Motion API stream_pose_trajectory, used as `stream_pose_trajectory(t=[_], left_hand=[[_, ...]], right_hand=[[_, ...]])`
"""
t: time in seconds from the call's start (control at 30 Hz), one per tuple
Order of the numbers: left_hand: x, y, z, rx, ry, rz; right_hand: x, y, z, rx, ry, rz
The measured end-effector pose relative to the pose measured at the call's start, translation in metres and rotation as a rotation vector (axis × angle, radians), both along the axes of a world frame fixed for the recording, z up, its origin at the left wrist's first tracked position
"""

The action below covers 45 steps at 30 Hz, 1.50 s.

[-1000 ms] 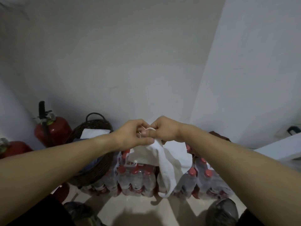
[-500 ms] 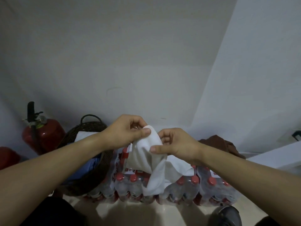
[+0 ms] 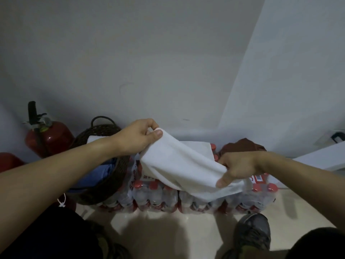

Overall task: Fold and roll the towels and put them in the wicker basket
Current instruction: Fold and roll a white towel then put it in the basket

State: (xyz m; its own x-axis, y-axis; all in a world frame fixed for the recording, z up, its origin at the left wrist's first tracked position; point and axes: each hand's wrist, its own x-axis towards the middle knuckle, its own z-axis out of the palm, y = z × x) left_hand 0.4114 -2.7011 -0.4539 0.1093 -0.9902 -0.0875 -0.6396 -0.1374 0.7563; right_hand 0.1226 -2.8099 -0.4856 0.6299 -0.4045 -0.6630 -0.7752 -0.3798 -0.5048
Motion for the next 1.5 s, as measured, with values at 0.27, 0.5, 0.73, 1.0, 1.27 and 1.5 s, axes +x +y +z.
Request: stream_pose_trajectory(t=[0.27, 0.5, 0.73, 1.0, 1.27, 1.5], left_hand=[[0.015, 0.028, -0.004, 0.563, 0.310, -0.209], [0.016, 0.024, -0.011, 0.516, 0.341, -0.028], [0.043, -0.018, -0.041, 0.385, 0.113, 0.179], [0.072, -0.090, -0.095, 0.313, -0.155, 0.156], [0.091, -0.142, -0.174, 0.129, -0.300, 0.159], [0.099, -0.153, -0.209, 0.121, -0.386, 0.126]], right_hand=[[-0.047, -0.015, 0.017, 0.356, 0.120, 0.001], [-0.065, -0.030, 0.024, 0.546, -0.266, -0.360], [-0.023, -0.045, -0.011, 0.306, -0.492, -0.696], [0.025, -0.094, -0.071, -0.051, -0.315, -0.673], [0.052, -0.153, -0.153, -0.257, -0.293, -0.660], [0.056, -0.170, -0.196, -0.396, -0.291, -0.739]])
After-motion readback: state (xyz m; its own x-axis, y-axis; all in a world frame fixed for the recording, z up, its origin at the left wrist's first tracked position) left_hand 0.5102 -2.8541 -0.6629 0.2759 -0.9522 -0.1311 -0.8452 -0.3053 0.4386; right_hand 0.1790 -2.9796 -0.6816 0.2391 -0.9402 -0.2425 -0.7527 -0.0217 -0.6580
